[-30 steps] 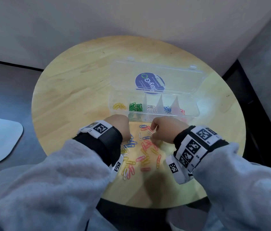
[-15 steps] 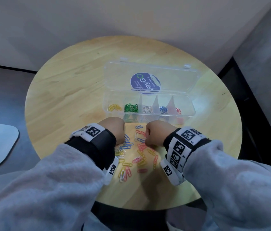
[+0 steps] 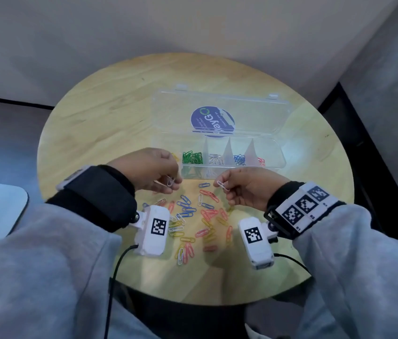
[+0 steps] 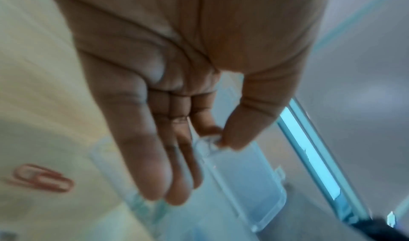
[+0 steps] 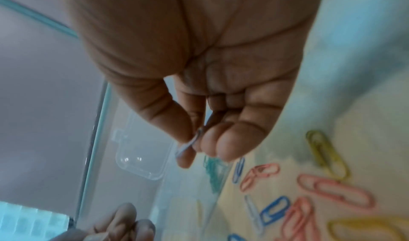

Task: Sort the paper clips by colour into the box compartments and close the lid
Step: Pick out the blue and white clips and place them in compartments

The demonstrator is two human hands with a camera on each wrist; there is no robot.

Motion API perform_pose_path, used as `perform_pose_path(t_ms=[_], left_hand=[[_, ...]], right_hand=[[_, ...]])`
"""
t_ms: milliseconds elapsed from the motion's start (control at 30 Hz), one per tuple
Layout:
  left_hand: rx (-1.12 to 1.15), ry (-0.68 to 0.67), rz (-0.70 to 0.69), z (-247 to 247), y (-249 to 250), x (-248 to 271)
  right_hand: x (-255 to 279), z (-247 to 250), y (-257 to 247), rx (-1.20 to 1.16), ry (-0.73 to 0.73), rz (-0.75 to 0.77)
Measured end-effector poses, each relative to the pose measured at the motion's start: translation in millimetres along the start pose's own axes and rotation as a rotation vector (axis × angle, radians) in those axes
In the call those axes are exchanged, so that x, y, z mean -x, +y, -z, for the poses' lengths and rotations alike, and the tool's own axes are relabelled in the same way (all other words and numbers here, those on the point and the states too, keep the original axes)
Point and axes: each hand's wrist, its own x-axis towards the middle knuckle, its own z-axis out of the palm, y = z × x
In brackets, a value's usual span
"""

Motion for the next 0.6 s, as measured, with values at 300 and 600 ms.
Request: perform_pose_path(t_ms=[300,600], left_hand=[[0.306,0.146,0.017,11.2,-1.5,2.5],[-0.769,0.176,0.085,9.6,-22.7,-3.4]], right_hand=[[0.4,-8.4,-2.2,-0.293,-0.115,0.007],[-12.7,-27.6,1.5,0.849,0.139,0.109]])
